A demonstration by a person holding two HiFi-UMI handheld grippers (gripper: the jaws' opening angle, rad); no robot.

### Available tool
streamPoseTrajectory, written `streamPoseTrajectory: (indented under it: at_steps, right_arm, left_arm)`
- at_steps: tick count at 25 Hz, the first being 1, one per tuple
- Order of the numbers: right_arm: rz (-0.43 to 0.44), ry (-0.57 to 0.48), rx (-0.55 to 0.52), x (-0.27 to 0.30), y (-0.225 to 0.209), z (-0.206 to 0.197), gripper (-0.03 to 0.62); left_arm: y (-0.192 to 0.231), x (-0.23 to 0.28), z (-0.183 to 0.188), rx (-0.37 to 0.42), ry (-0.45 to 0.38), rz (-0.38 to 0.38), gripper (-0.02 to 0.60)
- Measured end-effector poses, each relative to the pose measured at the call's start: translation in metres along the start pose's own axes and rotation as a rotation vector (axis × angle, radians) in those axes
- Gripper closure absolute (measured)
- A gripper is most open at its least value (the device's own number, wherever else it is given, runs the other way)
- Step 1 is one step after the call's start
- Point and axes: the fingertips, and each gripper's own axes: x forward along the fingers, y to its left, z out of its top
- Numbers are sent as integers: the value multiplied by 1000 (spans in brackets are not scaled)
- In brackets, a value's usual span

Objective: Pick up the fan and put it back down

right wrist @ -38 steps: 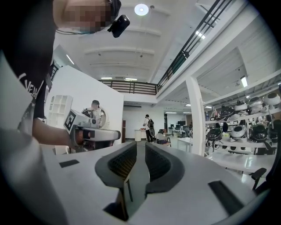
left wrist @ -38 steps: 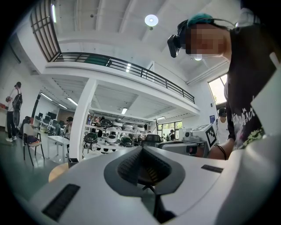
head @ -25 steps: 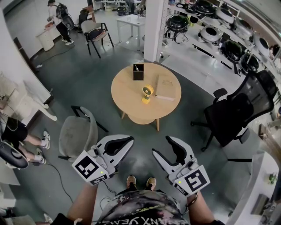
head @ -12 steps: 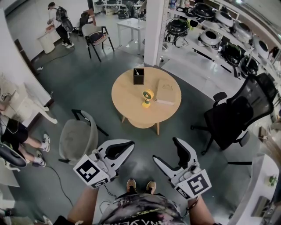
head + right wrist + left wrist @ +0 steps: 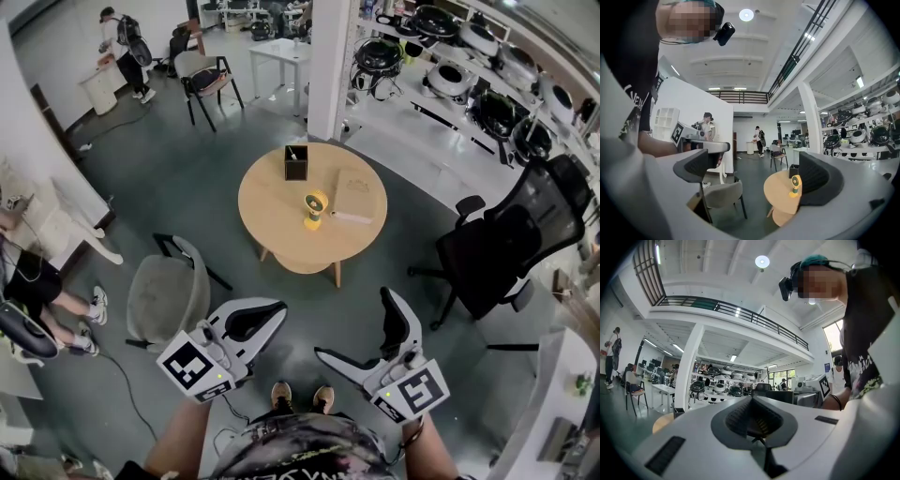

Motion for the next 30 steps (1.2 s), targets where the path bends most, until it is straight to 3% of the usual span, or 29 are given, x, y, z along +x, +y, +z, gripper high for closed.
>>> streamPoseTrajectory:
  at_steps: [30]
  right_arm:
    - [-1,48,-41,-1,0,-6,10]
  left_arm:
    - [-3,-2,-3,-13,8,-1,563]
